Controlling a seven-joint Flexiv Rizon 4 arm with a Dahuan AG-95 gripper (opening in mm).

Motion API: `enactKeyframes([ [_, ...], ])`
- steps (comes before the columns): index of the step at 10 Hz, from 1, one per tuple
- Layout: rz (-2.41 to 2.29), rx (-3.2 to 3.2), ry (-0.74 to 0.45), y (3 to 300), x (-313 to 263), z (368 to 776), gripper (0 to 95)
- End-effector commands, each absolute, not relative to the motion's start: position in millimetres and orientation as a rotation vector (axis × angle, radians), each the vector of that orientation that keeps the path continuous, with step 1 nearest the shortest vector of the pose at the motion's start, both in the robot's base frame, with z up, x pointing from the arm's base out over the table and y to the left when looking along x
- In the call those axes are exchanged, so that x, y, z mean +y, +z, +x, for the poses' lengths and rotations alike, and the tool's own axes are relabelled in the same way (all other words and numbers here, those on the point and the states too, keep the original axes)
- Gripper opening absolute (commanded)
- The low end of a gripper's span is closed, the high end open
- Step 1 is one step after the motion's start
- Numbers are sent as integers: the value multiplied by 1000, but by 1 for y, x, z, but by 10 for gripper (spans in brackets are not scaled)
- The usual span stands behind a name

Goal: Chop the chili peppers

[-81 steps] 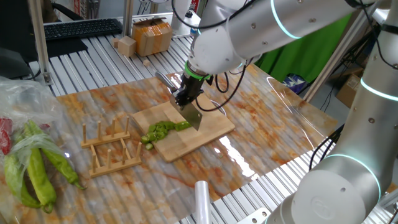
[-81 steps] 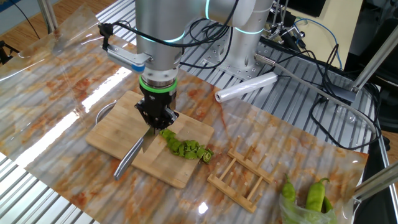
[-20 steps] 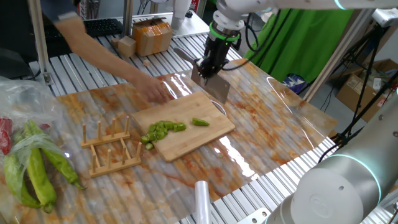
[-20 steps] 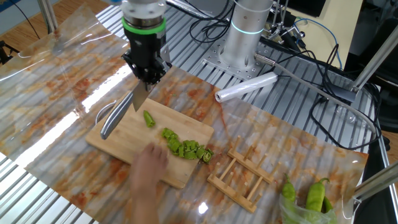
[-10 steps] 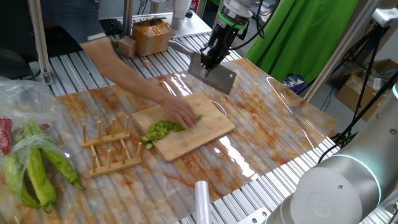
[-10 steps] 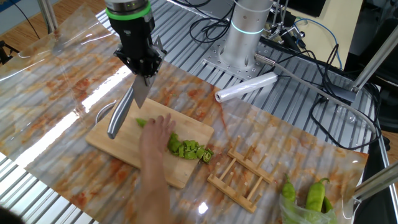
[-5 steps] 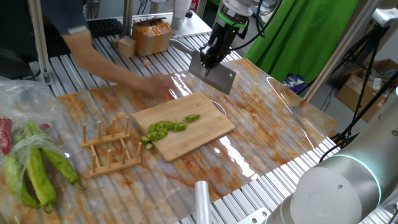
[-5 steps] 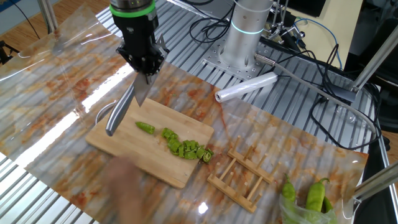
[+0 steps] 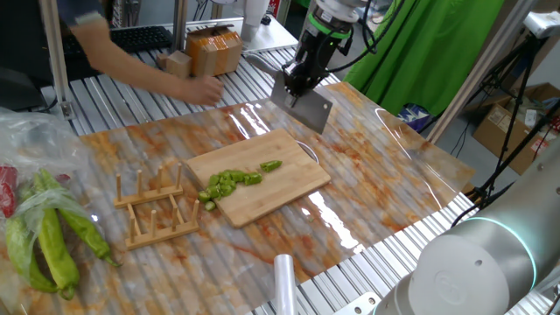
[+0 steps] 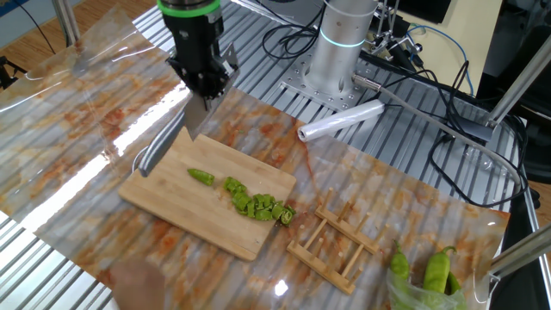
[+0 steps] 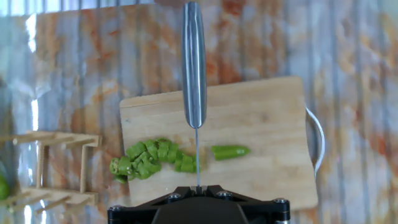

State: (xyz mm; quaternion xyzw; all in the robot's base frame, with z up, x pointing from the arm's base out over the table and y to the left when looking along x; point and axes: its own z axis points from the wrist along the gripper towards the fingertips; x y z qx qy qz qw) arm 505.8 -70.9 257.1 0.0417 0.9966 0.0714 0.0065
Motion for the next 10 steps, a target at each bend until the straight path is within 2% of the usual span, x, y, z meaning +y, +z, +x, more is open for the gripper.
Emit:
enactKeyframes([
  [1, 312, 3146, 113, 266, -62, 500, 0],
  [2, 307, 3207, 54, 268, -57, 498, 0],
  [6, 222, 3221, 103, 253, -40, 515, 0],
  [10, 51, 3204, 61, 238, -28, 528, 0],
])
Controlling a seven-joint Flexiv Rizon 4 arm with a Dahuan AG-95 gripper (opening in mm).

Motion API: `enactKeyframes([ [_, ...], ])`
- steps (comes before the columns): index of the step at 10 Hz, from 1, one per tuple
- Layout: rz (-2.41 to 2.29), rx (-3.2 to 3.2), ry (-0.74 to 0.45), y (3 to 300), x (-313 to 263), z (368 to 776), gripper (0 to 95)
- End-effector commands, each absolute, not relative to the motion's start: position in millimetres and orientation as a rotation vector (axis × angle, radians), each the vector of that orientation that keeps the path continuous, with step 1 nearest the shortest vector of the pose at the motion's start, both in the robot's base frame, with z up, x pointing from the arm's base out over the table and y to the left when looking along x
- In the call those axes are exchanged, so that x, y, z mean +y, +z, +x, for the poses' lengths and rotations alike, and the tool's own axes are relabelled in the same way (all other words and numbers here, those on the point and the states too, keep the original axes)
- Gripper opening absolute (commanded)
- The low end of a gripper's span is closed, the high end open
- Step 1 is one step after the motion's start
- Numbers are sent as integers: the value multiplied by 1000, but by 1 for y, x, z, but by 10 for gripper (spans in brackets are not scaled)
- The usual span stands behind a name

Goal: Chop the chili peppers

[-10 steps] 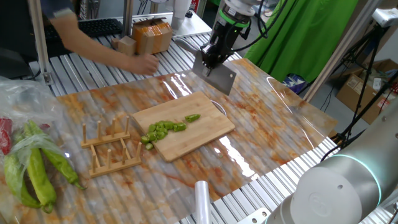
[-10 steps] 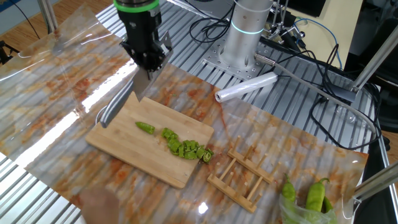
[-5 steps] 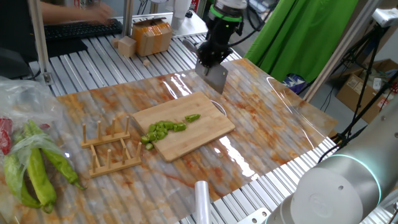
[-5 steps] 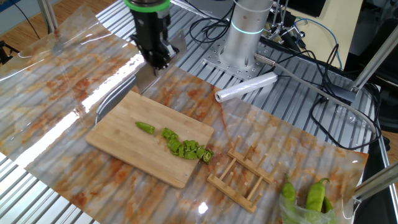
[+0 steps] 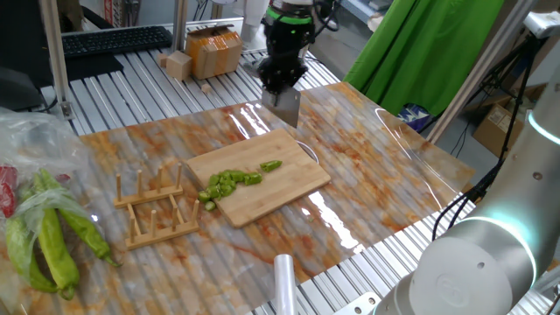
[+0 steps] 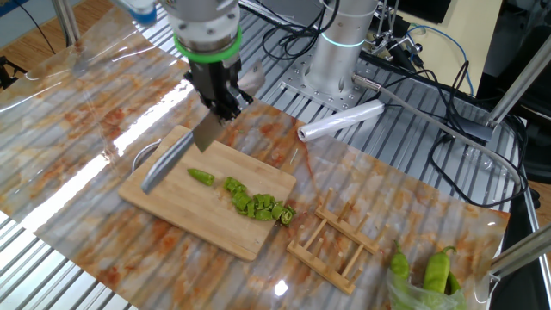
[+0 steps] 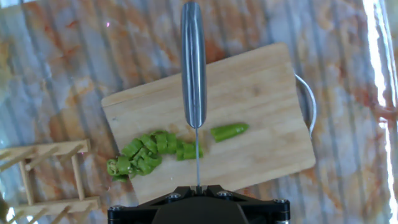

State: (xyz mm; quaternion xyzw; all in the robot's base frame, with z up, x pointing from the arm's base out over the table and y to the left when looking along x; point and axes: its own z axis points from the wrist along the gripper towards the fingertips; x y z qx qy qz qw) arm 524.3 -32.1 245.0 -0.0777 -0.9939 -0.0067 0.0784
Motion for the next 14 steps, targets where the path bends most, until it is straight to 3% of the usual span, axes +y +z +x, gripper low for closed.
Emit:
enactKeyframes([
  [1, -26, -3081, -55, 236, -27, 529, 0],
  [4, 47, -3130, -5, 227, -23, 536, 0],
  [14, 172, -3199, -44, 169, -51, 547, 0],
])
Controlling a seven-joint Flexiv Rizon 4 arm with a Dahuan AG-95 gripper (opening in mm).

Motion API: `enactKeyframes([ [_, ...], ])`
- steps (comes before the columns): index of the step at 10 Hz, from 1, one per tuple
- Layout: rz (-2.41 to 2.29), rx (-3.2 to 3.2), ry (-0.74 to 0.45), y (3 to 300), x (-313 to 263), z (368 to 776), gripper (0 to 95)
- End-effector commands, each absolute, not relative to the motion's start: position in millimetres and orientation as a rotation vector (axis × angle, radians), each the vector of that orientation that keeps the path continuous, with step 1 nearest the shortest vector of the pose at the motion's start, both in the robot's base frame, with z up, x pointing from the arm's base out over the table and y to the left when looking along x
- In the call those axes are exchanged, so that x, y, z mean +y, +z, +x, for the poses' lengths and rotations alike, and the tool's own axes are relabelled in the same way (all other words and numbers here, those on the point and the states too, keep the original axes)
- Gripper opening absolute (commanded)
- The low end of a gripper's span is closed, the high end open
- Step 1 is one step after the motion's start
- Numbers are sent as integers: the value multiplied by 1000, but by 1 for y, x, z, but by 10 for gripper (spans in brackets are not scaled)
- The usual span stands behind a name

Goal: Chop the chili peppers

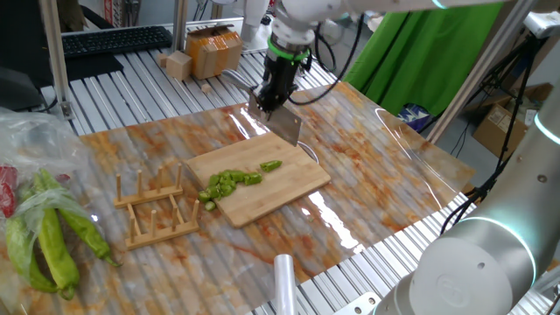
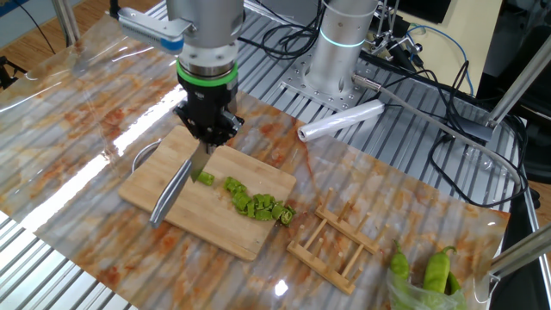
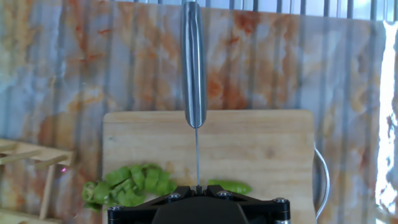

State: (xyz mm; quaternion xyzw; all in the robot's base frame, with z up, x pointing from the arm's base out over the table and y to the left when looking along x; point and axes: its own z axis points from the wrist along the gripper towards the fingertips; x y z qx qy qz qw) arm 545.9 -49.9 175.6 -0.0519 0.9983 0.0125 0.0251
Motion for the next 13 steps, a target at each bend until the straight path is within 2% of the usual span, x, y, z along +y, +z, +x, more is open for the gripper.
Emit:
enactKeyframes([
  [1, -172, 3062, 46, 162, -52, 545, 0],
  [13, -211, 2954, 74, 93, -78, 528, 0],
])
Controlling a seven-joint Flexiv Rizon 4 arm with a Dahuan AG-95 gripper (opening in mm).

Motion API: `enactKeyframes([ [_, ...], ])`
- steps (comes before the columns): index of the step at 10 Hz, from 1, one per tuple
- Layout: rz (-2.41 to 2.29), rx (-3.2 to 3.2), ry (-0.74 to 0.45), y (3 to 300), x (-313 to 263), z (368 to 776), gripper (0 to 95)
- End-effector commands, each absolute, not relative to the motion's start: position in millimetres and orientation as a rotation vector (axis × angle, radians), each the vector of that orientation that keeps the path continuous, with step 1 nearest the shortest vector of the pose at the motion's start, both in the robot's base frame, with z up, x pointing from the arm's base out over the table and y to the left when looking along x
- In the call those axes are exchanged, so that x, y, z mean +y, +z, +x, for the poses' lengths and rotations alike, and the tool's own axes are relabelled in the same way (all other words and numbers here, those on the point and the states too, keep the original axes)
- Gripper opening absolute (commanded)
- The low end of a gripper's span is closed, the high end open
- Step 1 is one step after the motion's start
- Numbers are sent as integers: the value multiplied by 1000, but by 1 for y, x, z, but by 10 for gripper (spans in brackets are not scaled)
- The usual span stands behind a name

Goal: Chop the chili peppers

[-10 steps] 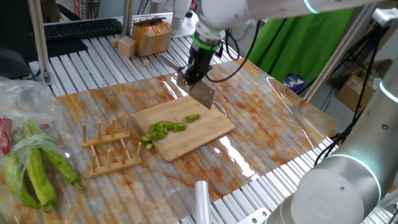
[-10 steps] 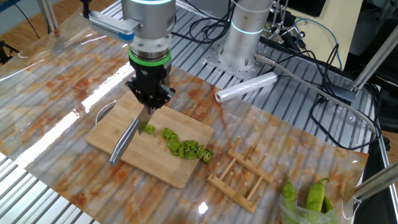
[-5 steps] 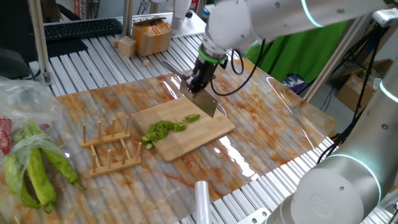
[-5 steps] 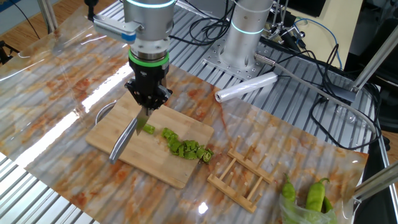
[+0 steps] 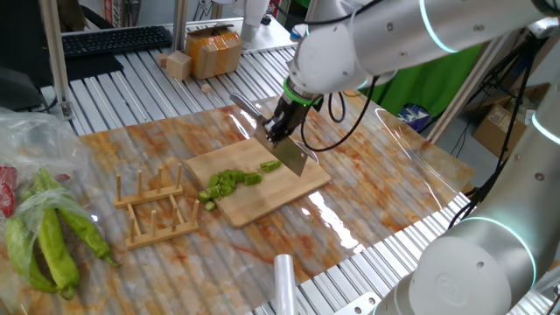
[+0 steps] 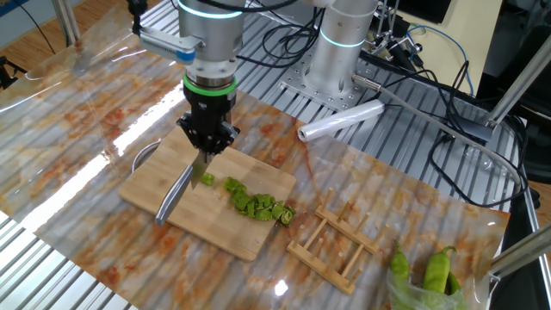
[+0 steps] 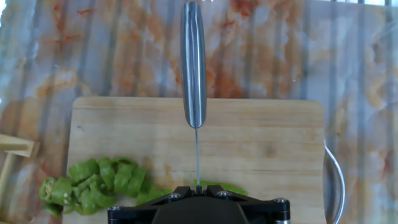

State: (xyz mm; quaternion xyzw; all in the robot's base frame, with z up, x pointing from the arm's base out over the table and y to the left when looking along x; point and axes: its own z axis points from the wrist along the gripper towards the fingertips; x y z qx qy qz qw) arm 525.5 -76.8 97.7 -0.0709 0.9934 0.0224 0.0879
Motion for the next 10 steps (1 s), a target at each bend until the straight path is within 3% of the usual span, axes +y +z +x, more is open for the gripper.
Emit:
enactKeyframes([
  [1, -208, 2944, 77, 90, -79, 528, 0],
  [10, -194, 2919, 76, 76, -82, 531, 0],
])
